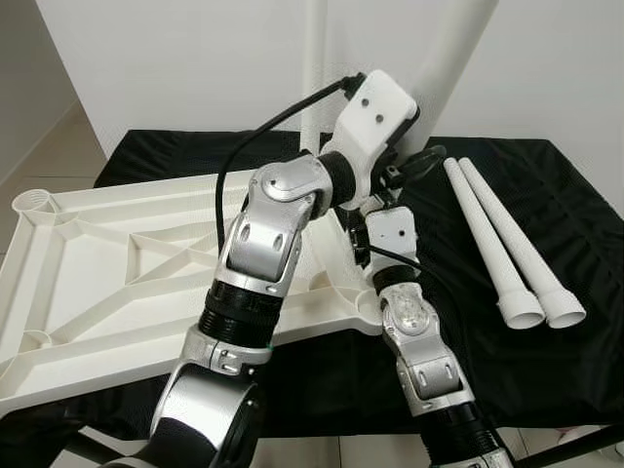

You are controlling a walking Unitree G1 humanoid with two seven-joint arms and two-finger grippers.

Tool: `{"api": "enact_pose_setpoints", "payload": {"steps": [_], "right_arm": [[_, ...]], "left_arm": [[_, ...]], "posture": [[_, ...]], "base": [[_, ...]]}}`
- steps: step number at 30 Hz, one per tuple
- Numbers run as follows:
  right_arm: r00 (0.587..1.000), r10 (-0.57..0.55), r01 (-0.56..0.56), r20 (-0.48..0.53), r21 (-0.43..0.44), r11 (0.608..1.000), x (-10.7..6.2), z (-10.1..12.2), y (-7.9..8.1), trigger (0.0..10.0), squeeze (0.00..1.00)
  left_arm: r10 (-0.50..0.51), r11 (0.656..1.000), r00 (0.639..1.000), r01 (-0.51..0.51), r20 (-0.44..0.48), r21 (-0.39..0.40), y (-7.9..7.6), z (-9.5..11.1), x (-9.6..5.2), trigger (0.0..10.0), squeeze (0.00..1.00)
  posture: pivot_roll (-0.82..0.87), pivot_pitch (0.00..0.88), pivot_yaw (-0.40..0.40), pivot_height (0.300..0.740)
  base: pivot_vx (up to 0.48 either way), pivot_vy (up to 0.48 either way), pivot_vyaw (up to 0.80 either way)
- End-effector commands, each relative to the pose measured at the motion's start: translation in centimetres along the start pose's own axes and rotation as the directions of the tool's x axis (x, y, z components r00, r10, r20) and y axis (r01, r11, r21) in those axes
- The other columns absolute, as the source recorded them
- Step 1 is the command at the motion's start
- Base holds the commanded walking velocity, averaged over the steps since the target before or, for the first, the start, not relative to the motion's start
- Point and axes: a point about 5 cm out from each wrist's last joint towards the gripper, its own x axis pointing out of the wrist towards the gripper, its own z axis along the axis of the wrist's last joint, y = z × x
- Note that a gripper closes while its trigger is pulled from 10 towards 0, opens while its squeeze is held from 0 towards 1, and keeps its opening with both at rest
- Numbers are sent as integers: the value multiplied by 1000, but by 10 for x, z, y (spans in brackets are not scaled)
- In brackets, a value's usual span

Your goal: Building children table

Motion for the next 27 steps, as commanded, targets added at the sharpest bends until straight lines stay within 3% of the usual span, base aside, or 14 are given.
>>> {"api": "enact_pose_setpoints", "payload": {"steps": [1,12,13,14,15,17,18,20,21,22,27], "right_arm": [[1000,-4,4,-3,-3,1000,-2,-1,1,0,0],[1000,-12,12,5,-6,1000,-1,0,0,0,0],[1000,-15,15,5,-5,1000,-1,0,-1,2000,0],[1000,-16,16,6,-3,1000,-1,0,-1,2000,0],[1000,-17,17,8,-4,1000,-1,1,-1,0,0],[1000,-18,18,10,-4,1000,-1,1,-2,0,0],[1000,-20,20,10,-3,1000,-1,1,-2,1333,0],[1000,-25,25,11,-5,1000,-1,1,-3,1020,0],[1000,-29,29,7,-3,1000,-1,1,-3,10000,0],[999,-31,31,4,-1,1000,-1,1,-4,10000,0],[999,-41,41,0,5,999,0,1,-5,10000,0]], "left_arm": [[297,954,954,-298,27,34,18,9,-2,10000,0],[294,955,955,-295,26,38,18,9,-2,10000,0],[291,956,957,-291,25,32,18,8,-2,10000,816],[287,957,958,-288,24,22,17,8,-2,10000,816],[284,959,958,-285,24,1,17,7,-2,10000,1000],[283,959,959,-283,24,-13,18,7,-3,10000,1000],[282,959,959,-281,24,-21,18,7,-3,10000,1000],[279,960,960,-279,25,-18,18,7,-3,10000,1000],[280,960,960,-281,24,2,18,8,-3,10000,1000],[283,959,959,-284,25,9,18,8,-3,10000,0],[290,957,956,-289,39,-14,20,10,-4,10000,0]], "posture": [[-89,24,3,740],[-88,25,3,740],[-87,31,5,740],[-87,31,5,740],[-87,36,6,740],[-87,36,6,740],[-86,41,7,740],[-85,44,8,740],[-85,44,8,740],[-85,44,8,740],[-85,51,15,740]], "base": [[0,0,0],[0,0,0],[0,0,0],[0,0,0],[0,0,0],[0,0,0],[0,0,0],[0,0,0],[0,0,0],[0,0,0],[0,0,0]]}}
